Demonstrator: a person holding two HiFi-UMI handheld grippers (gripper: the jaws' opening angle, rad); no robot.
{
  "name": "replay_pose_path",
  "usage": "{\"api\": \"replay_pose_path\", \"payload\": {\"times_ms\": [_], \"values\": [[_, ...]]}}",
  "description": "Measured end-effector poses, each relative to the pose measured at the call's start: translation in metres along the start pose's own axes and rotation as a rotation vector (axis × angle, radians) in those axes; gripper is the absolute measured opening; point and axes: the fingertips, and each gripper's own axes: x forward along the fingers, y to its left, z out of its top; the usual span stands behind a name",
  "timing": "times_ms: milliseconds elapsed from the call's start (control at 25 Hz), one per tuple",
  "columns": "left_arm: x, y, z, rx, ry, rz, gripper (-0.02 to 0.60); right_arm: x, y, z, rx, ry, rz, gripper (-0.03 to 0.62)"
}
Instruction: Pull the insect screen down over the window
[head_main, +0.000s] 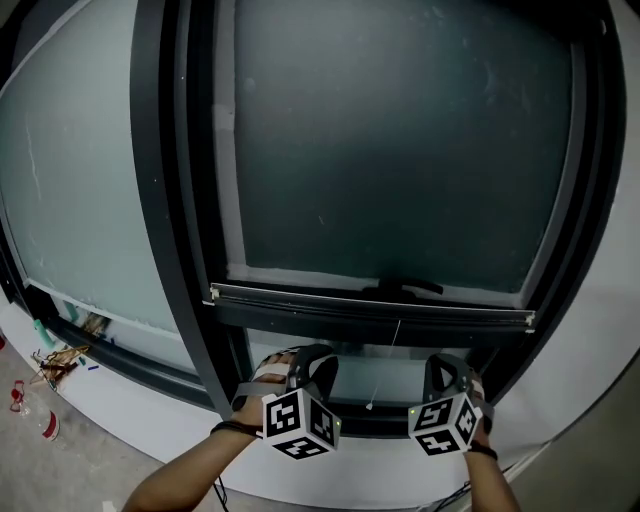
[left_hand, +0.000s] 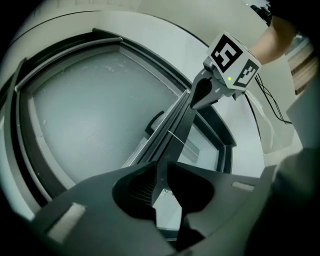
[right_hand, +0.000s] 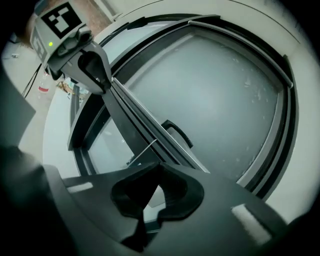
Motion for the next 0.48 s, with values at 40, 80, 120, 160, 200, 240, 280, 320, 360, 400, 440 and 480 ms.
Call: {"api": "replay_pose_path", "payload": {"times_ms": [40,80,120,160,200,240,280,320,360,400,440,480], "values": [[-0.007,-0.004,0.003,-0.024,-0.013,-0.01,0.078,-0.009,0.006,0.005,0.019,-0.006,0.004,0.006],[-0.014,-0.008,0.005,-0.049,-0.025,-0.023,0.077,-0.018,0.012,0.01,0.036,-0.012,0.008,0.006],[-0.021,-0.012,0.008,-0.073,-0.038,-0.036,0.077,-0.027,0.017,0.014,0.054,-0.018,0.012,0.006],[-0.027,-0.016,0.01,-0.098,-0.049,-0.048,0.077,-0.035,0.021,0.019,0.073,-0.024,0.015,0.006],[-0.033,-0.019,0.013,-0.122,-0.061,-0.058,0.077,-0.042,0.026,0.022,0.094,-0.029,0.018,0.006],[-0.038,-0.023,0.014,-0.146,-0.071,-0.065,0.074,-0.049,0.03,0.024,0.115,-0.034,0.022,0.006],[-0.042,-0.027,0.015,-0.17,-0.08,-0.071,0.069,-0.055,0.036,0.026,0.137,-0.038,0.029,0.006],[-0.047,-0.031,0.016,-0.197,-0.089,-0.076,0.066,-0.06,0.042,0.027,0.162,-0.042,0.038,0.006],[-0.052,-0.034,0.016,-0.227,-0.097,-0.079,0.06,-0.065,0.048,0.029,0.19,-0.049,0.049,0.006],[-0.057,-0.037,0.017,-0.261,-0.107,-0.083,0.047,-0.07,0.053,0.032,0.223,-0.059,0.061,0.006],[-0.061,-0.04,0.019,-0.301,-0.117,-0.085,0.037,-0.075,0.058,0.035,0.263,-0.07,0.075,0.006],[-0.065,-0.042,0.02,-0.346,-0.129,-0.089,0.03,-0.08,0.064,0.037,0.311,-0.083,0.092,0.006]]}}
